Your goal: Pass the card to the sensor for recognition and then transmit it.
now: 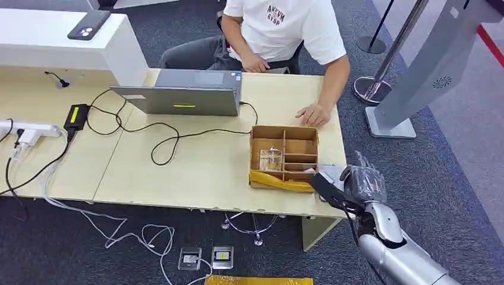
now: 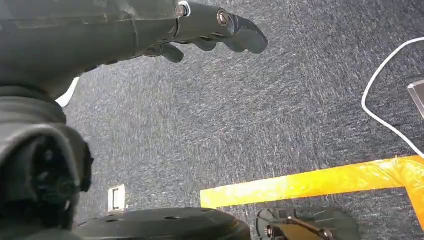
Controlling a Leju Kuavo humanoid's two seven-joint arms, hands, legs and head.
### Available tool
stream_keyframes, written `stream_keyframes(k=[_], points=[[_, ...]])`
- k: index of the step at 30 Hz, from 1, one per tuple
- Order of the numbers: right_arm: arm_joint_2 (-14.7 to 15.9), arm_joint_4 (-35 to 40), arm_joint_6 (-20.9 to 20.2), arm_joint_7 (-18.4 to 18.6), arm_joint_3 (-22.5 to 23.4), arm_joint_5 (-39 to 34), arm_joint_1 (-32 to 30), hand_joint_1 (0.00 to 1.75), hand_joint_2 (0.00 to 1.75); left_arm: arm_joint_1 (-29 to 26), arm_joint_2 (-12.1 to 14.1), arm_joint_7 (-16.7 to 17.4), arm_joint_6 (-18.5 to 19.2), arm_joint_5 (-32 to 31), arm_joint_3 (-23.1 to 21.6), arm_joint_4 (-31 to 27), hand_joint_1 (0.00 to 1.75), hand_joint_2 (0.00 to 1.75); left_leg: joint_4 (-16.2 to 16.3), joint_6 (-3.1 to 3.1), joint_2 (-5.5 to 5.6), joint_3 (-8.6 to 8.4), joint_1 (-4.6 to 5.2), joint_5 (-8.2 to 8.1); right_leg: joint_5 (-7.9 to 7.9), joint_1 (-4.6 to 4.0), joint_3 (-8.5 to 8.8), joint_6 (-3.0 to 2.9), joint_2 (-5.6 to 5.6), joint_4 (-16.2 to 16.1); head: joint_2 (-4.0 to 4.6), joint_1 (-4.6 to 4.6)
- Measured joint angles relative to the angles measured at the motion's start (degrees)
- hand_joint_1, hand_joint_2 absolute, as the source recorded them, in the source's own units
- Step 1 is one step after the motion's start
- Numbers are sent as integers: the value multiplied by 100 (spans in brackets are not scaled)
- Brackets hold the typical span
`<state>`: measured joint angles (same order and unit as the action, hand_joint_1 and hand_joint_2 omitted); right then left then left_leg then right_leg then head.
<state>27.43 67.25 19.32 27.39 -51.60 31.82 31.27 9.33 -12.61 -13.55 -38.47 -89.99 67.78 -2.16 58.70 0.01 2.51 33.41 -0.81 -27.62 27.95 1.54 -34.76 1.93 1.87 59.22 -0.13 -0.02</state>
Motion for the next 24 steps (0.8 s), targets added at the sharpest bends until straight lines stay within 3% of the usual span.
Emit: stream_keyframes(k=[24], points=[[-186,-142,76,-118,157,-52,-247,175,175,2,-11,0,2,0,-2,0,0,0,0,0,-6,-4,0,0,0,0,2,0,12,0,2,0]])
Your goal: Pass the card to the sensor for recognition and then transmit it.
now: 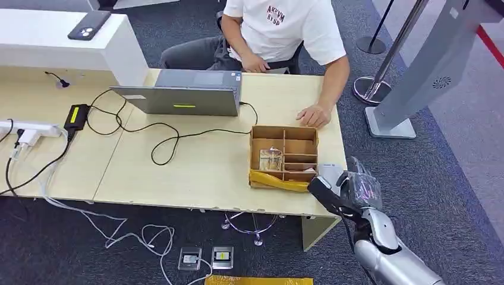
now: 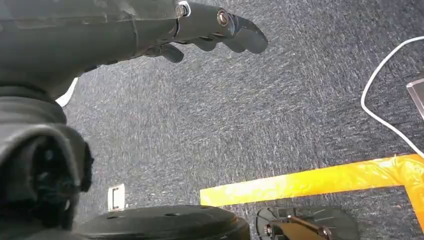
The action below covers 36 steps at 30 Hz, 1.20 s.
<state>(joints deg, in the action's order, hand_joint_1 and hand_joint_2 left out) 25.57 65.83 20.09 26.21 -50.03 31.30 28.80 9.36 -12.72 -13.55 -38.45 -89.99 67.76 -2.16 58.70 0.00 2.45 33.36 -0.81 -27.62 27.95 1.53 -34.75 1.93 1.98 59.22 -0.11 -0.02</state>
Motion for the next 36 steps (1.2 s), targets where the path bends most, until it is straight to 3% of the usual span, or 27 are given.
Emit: stream_keyframes(k=[14,24,36], points=[[-42,-79,9,0,223,173,-13,175,175,0,2,0,7,0,-4,0,0,0,0,0,-1,-1,0,0,-2,1,3,0,1,1,-2,-2],[70,107,-120,160,481,546,875,175,175,1,0,-13,-2,0,-9,2,0,0,1,0,-6,-2,1,1,-4,1,0,-2,4,2,-2,0],[162,232,-1110,446,457,964,2230,175,175,0,-2,-76,2,0,-194,2,0,0,0,0,-6,3,1,1,-4,1,-1,-2,5,3,0,0]])
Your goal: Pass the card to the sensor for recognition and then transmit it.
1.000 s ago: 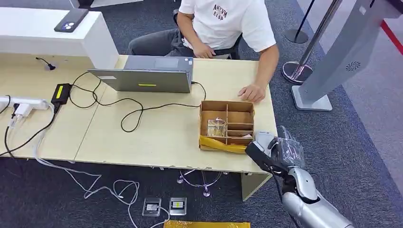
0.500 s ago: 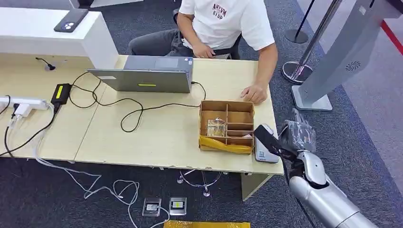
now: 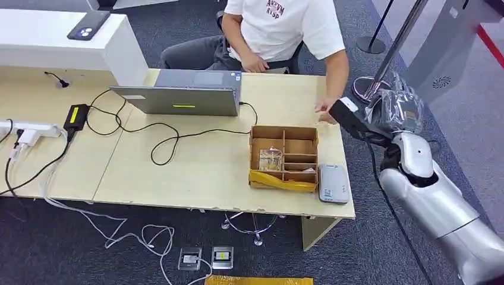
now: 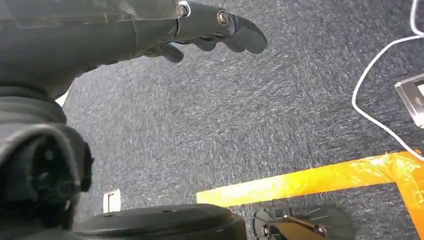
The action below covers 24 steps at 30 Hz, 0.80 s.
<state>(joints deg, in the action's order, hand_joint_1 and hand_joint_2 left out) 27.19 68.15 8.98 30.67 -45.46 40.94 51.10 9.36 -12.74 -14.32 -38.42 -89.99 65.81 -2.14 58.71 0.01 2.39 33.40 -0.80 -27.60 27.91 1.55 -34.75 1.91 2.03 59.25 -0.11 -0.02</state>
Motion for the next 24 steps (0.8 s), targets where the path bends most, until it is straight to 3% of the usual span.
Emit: stream_keyframes(k=[9,18,20,21,22,24], points=[[-322,-462,-282,-136,-357,59,823,175,175,3,2,-24,4,0,-278,-2,0,0,-1,0,3,4,-2,0,0,-1,-2,0,-2,2,0,0],[-1012,-1554,92,-538,-712,-225,1235,175,175,4,0,-24,7,0,-398,0,0,0,0,0,7,4,-2,1,0,-2,-2,0,-3,2,-2,0],[-1115,-1712,111,-555,-770,-229,1259,166,175,5,0,-24,9,0,-407,0,0,0,0,0,11,3,-2,1,1,-2,-1,0,-8,1,-2,-4],[-1156,-1793,127,-562,-796,-247,1262,117,175,3,0,-24,9,0,-409,0,0,0,0,0,14,4,-2,1,1,-2,-1,0,-11,1,-2,-2],[-1196,-1874,146,-566,-813,-258,1263,0,175,0,2,-24,11,0,-411,0,0,0,0,0,13,4,-2,1,1,-2,-1,0,-10,1,0,-4],[-1277,-2037,183,-597,-872,-280,1263,0,175,0,2,-22,15,0,-413,-2,0,0,0,0,8,3,-2,1,1,-2,-2,0,-5,1,-2,-2]])
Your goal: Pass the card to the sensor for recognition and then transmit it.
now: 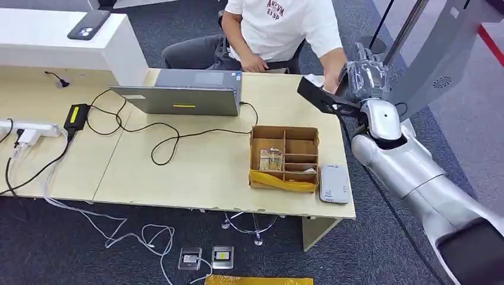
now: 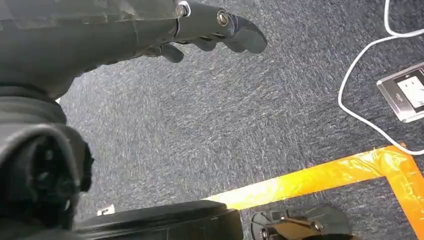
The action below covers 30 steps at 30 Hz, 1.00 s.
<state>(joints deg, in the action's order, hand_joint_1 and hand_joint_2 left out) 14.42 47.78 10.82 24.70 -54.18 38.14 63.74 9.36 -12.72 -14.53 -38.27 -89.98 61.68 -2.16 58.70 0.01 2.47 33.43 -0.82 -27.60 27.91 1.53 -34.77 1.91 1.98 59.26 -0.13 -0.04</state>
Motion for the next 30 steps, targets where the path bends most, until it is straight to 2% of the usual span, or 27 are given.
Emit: stream_keyframes(k=[7,10,14,16,18,20,22,26,30], points=[[-94,-336,161,-19,-118,-157,-45,0,175,-1,0,7,0,0,-4,2,0,0,0,0,1,-1,0,0,0,0,0,0,-1,0,0,2],[-96,-378,382,-100,-144,-331,-91,0,175,-1,0,9,0,0,-7,2,0,0,1,0,-1,-2,0,0,0,0,-2,0,1,0,0,0],[-94,-306,872,-336,-55,-952,-246,0,175,-1,-15,9,-11,0,-4,2,0,0,1,0,-2,-2,0,0,0,0,-2,0,2,0,0,0],[-92,-186,951,-378,0,-1110,-325,0,175,-1,-20,9,-15,2,-4,2,0,0,1,-1,-9,-3,0,0,0,0,-3,0,5,0,0,0],[-77,-35,1018,-554,43,-1459,-421,0,175,-1,-20,287,39,172,13,2,0,0,1,-1,-9,-7,-1,0,0,-2,-2,0,7,0,2,0],[-65,294,1010,-901,147,-2170,-644,0,175,0,-17,869,188,411,109,0,0,0,0,-1,-10,-8,-3,-1,0,-5,1,0,7,-1,0,-2],[-35,855,879,-1193,221,-2835,-972,0,175,-15,-13,1164,308,520,297,-4,0,0,0,-4,-17,-10,-5,-3,0,-6,0,0,10,0,0,-2],[35,2008,477,-1479,221,-3497,-1562,0,175,-36,-13,1200,337,518,538,-9,0,0,0,-10,-18,-9,-7,-7,2,-8,-4,-3,13,-1,2,-2],[112,2829,183,-1591,197,-3479,-1973,0,175,-33,-17,1200,315,509,813,-11,0,0,0,-12,-19,-9,-7,-8,3,-8,-3,-5,13,-2,0,2]])
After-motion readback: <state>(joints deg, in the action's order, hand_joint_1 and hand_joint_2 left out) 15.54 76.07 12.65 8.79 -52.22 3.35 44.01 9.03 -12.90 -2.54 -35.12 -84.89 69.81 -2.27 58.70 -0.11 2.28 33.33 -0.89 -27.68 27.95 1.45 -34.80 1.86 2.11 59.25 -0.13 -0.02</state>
